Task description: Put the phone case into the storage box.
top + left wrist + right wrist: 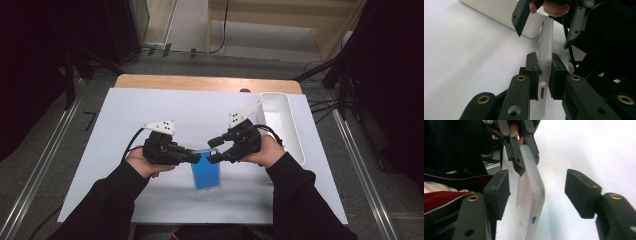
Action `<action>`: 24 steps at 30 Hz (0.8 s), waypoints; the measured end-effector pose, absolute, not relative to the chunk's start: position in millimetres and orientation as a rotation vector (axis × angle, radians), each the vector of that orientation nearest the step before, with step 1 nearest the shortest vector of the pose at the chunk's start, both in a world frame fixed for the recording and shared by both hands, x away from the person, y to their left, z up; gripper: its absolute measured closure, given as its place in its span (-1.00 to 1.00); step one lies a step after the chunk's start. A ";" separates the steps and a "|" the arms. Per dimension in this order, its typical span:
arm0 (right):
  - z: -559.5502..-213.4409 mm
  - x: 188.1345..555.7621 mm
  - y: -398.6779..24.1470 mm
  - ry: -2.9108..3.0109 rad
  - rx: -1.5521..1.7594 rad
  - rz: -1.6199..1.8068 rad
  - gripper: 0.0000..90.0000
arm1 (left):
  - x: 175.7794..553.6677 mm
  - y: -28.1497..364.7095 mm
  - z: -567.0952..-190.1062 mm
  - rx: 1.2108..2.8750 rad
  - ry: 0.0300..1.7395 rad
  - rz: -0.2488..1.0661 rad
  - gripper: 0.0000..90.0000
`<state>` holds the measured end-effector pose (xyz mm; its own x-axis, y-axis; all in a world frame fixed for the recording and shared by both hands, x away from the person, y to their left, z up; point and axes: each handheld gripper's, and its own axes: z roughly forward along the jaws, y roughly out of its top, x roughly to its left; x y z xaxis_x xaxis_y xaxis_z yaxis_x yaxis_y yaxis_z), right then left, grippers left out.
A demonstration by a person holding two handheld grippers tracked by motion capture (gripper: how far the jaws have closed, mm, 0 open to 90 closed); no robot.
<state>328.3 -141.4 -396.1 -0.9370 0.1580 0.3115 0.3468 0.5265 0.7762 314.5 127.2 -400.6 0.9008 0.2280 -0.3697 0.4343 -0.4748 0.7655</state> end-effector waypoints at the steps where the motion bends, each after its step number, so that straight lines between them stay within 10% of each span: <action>1: -394.6 327.1 -142.4 -2.571 -0.427 -1.385 -0.30 | 314.7 127.6 -400.6 2.082 0.487 -0.270 0.77; 24: -394.7 323.6 -152.6 -2.657 -0.769 -1.387 -1.00 | 318.5 137.2 -395.0 2.078 0.628 -0.201 0.77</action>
